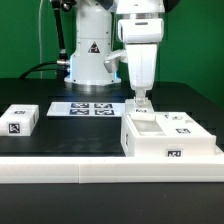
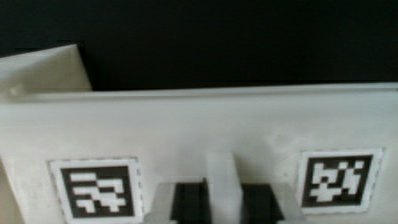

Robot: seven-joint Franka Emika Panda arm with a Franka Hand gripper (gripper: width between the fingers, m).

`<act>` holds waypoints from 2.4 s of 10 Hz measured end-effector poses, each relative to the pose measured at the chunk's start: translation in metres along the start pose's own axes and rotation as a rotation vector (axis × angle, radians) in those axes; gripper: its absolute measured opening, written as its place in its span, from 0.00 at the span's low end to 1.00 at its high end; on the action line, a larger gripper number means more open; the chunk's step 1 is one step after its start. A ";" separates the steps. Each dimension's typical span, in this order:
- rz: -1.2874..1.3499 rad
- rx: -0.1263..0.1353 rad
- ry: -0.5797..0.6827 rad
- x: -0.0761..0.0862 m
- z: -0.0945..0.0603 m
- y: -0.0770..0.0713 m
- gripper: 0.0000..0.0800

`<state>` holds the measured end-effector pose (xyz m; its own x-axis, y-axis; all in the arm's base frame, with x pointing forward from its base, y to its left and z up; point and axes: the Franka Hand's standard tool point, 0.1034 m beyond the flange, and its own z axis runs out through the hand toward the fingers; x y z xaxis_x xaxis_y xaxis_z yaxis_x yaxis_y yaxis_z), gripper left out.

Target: Assemble cabinet

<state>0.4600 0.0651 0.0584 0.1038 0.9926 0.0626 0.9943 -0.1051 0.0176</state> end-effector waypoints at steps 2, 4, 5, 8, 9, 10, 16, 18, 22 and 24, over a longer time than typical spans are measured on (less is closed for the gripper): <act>-0.066 -0.001 -0.004 -0.004 0.000 0.001 0.09; -0.081 -0.013 0.000 -0.006 0.001 0.000 0.09; -0.081 -0.014 0.000 -0.006 0.001 0.000 0.09; -0.093 -0.007 0.001 -0.006 0.003 0.009 0.09; -0.096 -0.019 0.006 -0.004 0.002 0.019 0.09; -0.094 -0.024 0.008 -0.004 0.001 0.024 0.09; -0.085 -0.032 0.016 0.000 -0.001 0.064 0.09; -0.085 -0.033 0.016 0.000 -0.001 0.064 0.09; -0.083 -0.044 0.024 0.002 -0.001 0.086 0.09; -0.080 -0.039 0.026 0.003 -0.001 0.097 0.09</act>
Offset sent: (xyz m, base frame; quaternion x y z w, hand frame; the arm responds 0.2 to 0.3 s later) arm 0.0000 0.0000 0.0000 0.0000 0.0000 0.0000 1.0000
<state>0.5568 0.0581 0.0609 0.0232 0.9961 0.0852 0.9976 -0.0286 0.0628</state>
